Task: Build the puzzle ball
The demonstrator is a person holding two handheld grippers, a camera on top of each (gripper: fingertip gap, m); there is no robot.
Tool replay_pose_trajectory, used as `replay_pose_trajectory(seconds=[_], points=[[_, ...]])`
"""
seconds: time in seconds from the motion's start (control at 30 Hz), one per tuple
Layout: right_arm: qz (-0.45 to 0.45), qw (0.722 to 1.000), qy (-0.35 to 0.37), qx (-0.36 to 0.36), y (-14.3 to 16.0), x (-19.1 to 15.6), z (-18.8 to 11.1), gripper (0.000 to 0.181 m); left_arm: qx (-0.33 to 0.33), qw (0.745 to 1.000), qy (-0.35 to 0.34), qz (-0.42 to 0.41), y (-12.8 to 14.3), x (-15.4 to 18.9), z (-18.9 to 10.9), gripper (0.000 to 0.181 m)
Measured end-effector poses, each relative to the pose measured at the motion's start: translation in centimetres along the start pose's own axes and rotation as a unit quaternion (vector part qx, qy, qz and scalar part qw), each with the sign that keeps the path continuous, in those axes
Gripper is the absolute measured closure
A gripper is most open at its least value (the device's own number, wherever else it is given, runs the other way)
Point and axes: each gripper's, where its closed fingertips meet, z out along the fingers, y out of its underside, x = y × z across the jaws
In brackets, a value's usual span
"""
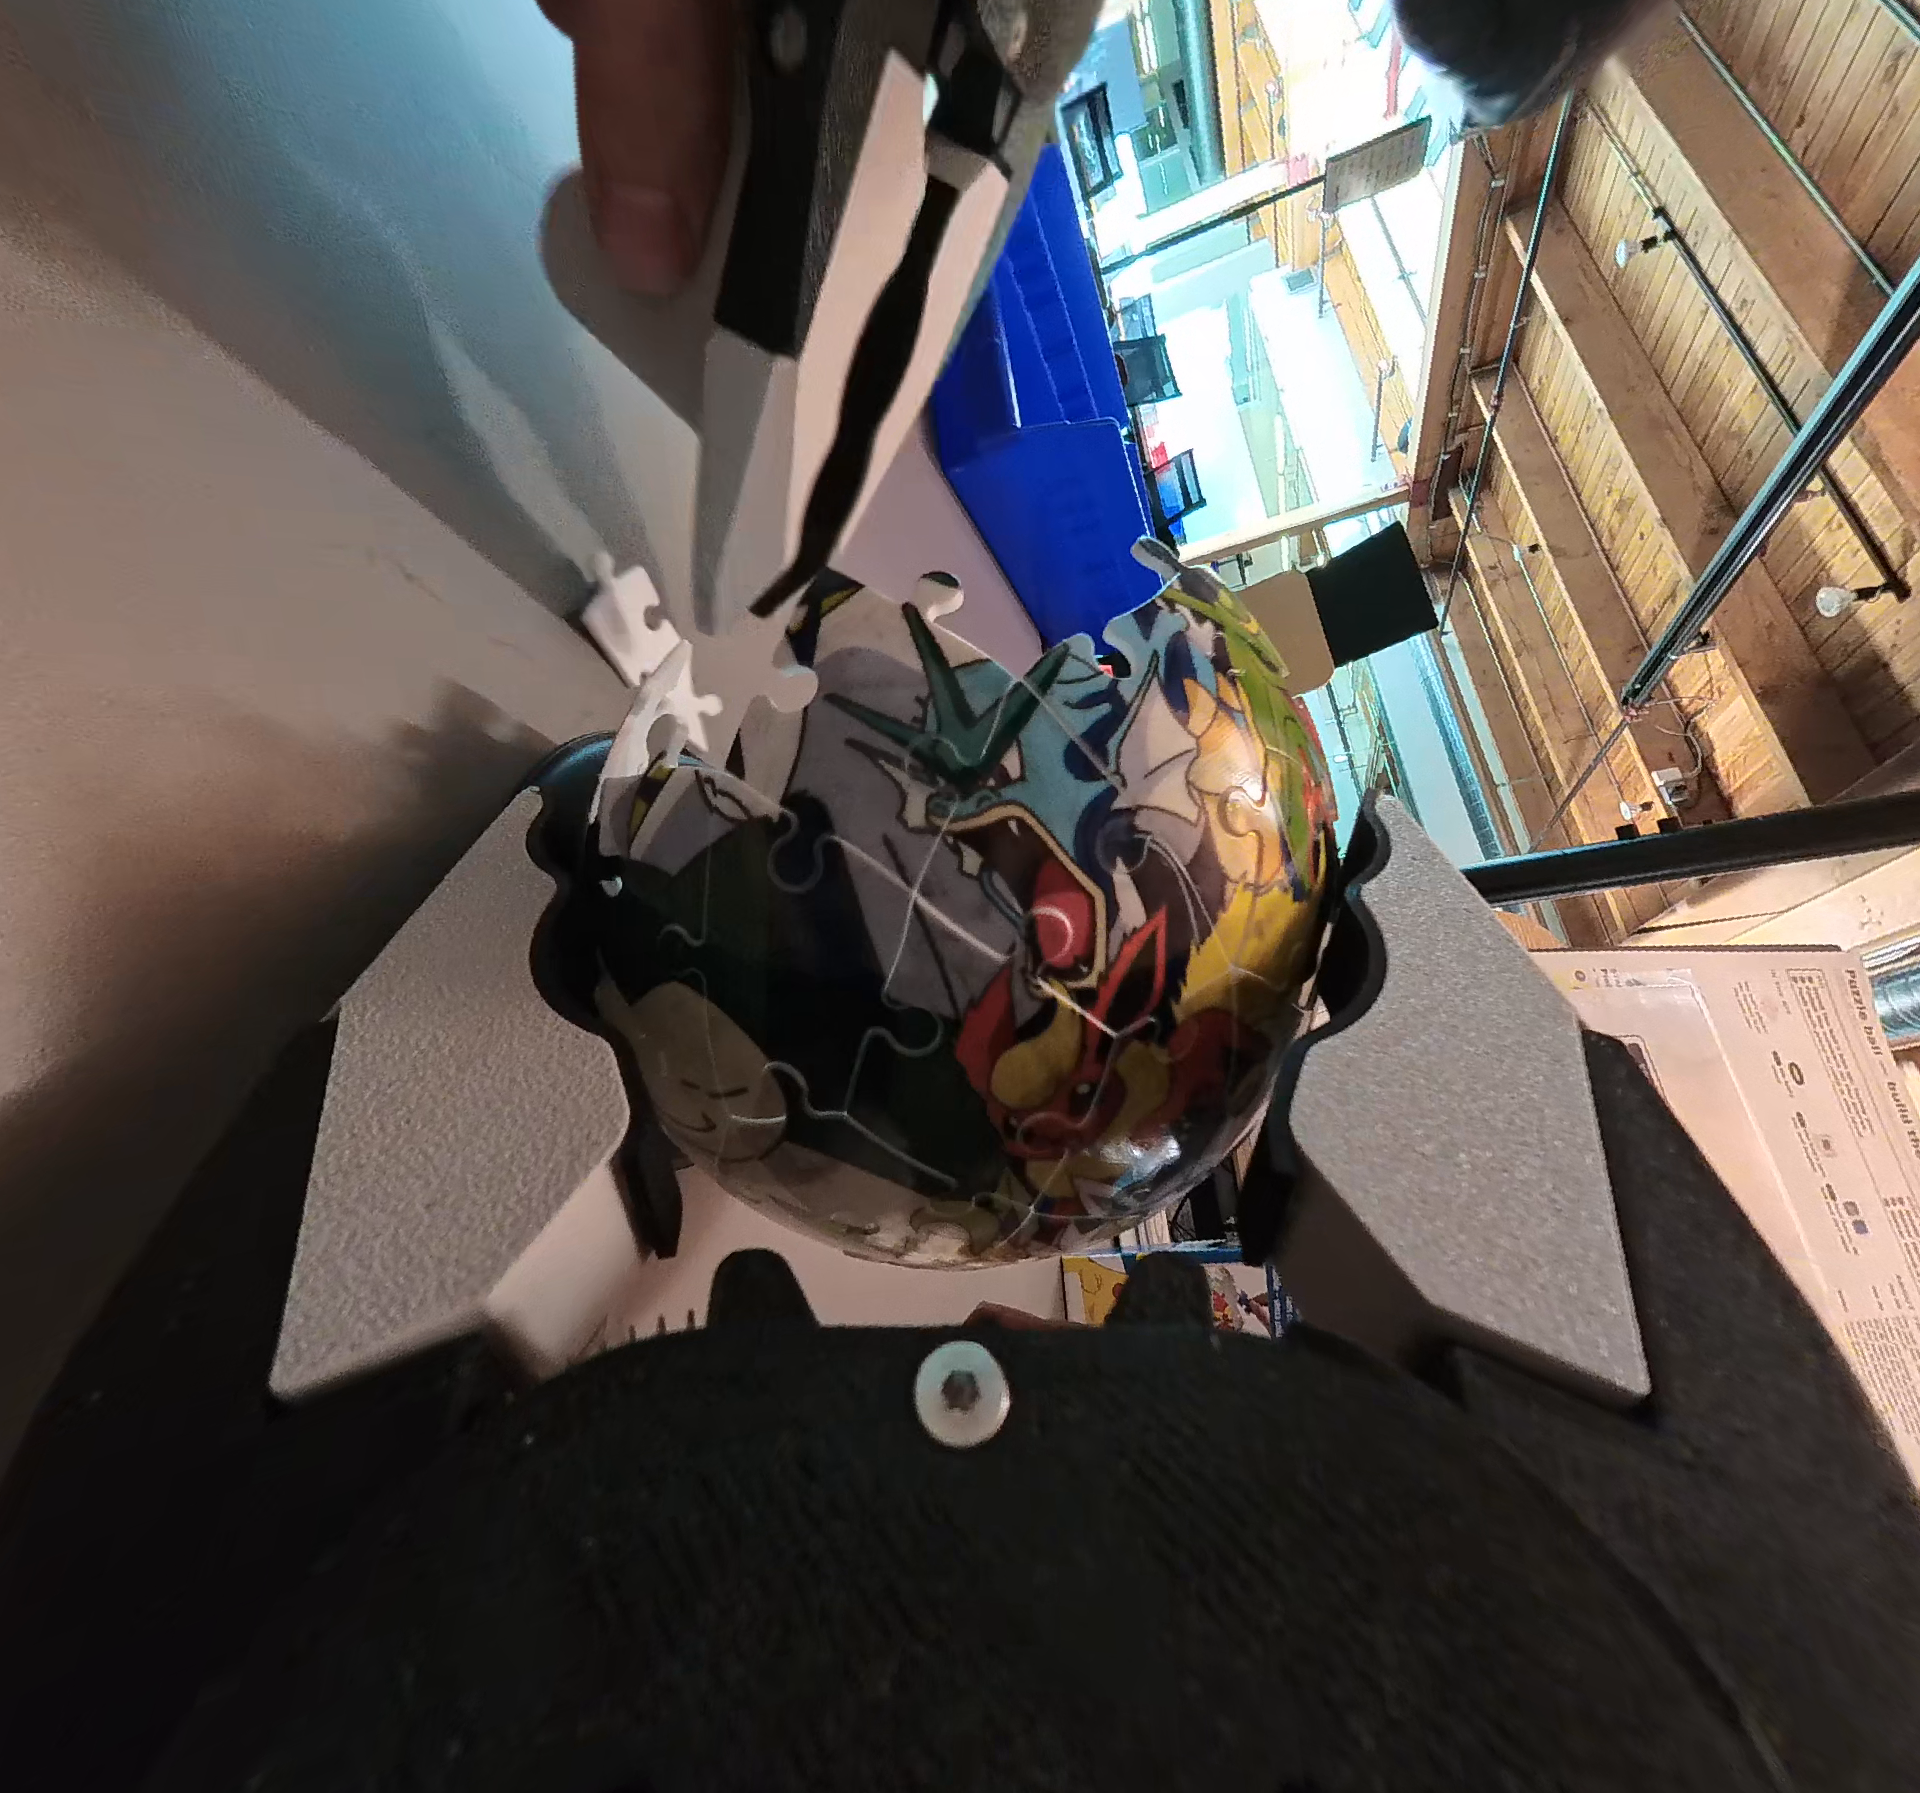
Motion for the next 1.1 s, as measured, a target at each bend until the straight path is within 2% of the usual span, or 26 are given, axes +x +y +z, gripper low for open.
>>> replay_pose_trajectory(seconds=[0.07,0.13,0.23,0.4,0.57,0.6,0.8,0.87,0.97,1.1], points=[[0.000,1.000,0.001,0.000,0.0,0.0,0.0,0.040,-0.011,0.998,0.025,-0.054,0.6,0.8,-0.5,0.139],[0.000,1.000,0.001,0.000,0.0,0.0,0.1,0.041,-0.003,0.997,0.028,-0.074,0.5,1.6,-0.9,0.135],[-0.001,1.000,0.000,-0.001,0.0,0.0,0.1,0.040,-0.022,0.997,-0.012,-0.072,1.4,1.4,-0.4,0.138],[-0.004,1.000,0.000,0.000,-0.1,0.0,0.2,0.041,-0.024,0.997,-0.036,-0.067,1.9,1.0,0.6,0.166],[-0.008,1.000,-0.002,-0.001,-0.2,0.0,0.3,0.040,-0.012,0.999,-0.021,-0.040,1.6,0.9,0.8,0.169],[-0.009,1.000,-0.002,-0.001,-0.2,-0.1,0.3,0.040,-0.011,0.999,-0.019,-0.034,1.6,0.8,0.8,0.179],[-0.010,1.000,-0.002,-0.001,-0.2,0.0,0.3,0.040,0.004,1.000,0.006,-0.016,1.3,1.1,0.8,0.178],[-0.010,1.000,-0.002,-0.001,-0.2,-0.1,0.3,0.040,0.015,0.999,0.009,-0.029,1.0,0.9,0.5,0.171],[-0.011,1.000,-0.002,-0.001,-0.2,-0.1,0.3,0.040,0.026,0.998,0.011,-0.064,0.5,0.7,0.2,0.147],[-0.013,1.000,-0.002,-0.001,-0.3,-0.1,0.4,0.040,0.010,0.994,-0.003,-0.105,0.9,0.3,1.0,0.146]])
